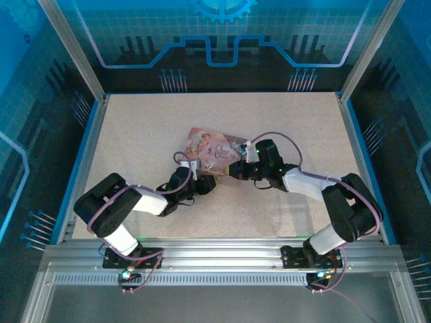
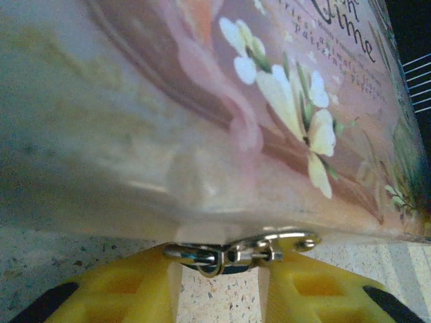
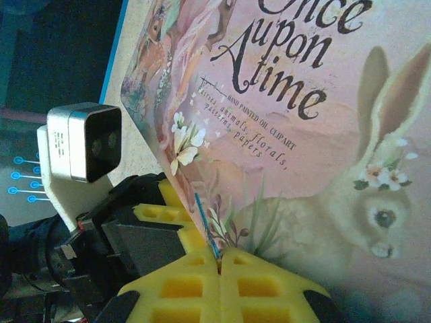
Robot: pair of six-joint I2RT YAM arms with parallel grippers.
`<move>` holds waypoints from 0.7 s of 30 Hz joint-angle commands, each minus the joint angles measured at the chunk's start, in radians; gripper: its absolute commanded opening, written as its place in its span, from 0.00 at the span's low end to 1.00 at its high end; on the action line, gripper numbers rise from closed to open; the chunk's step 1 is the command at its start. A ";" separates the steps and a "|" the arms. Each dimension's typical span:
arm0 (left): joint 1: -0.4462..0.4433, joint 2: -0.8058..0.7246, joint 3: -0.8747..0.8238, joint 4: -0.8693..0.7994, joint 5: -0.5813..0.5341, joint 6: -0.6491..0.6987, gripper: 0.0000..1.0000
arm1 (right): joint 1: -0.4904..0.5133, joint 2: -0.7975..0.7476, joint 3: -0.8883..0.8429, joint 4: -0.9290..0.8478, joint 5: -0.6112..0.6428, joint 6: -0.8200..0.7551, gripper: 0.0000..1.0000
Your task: Unlock the padlock with the key
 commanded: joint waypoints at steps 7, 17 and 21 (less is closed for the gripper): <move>-0.006 -0.057 -0.001 0.055 0.026 -0.066 0.29 | 0.010 -0.072 -0.025 -0.027 0.017 -0.091 0.01; -0.006 -0.132 0.004 -0.030 0.084 -0.181 0.27 | 0.010 -0.236 -0.078 -0.047 0.070 -0.254 0.01; -0.007 -0.162 0.019 -0.090 0.100 -0.200 0.26 | 0.024 -0.330 -0.171 -0.018 0.113 -0.323 0.02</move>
